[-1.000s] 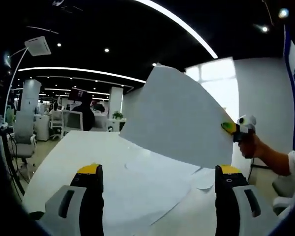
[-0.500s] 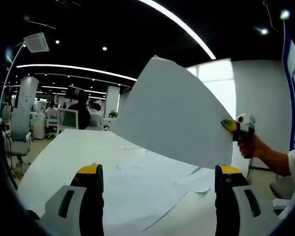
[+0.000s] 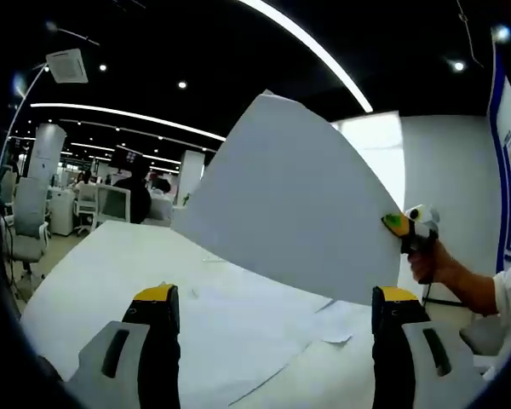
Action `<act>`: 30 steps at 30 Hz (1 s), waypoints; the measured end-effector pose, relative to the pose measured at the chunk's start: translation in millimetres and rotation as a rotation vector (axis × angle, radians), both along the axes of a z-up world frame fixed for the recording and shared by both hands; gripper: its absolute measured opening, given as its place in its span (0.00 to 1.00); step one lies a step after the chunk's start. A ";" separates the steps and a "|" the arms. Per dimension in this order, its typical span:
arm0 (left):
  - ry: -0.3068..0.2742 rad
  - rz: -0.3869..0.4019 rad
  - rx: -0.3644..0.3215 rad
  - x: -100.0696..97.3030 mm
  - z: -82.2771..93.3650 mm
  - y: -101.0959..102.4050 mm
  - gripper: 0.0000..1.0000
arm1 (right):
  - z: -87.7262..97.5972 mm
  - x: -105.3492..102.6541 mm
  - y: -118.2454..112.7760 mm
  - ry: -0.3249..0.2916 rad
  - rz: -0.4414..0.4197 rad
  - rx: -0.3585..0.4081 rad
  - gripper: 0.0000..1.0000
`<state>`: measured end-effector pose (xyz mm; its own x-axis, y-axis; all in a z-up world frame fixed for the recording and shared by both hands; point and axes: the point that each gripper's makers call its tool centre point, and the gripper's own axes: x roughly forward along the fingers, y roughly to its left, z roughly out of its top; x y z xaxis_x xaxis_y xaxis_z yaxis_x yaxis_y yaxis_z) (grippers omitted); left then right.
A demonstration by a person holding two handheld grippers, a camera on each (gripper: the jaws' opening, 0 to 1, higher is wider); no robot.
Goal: Organize the stack of printing papers by aligning and flattening the scattered papers on the table
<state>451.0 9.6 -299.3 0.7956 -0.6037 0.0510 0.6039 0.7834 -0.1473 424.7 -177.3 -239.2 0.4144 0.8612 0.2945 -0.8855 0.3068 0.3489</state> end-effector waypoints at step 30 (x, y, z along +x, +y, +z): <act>-0.038 -0.043 -0.021 -8.6 16.7 -17.7 0.95 | -9.7 -5.5 15.9 -0.012 0.034 -0.059 0.00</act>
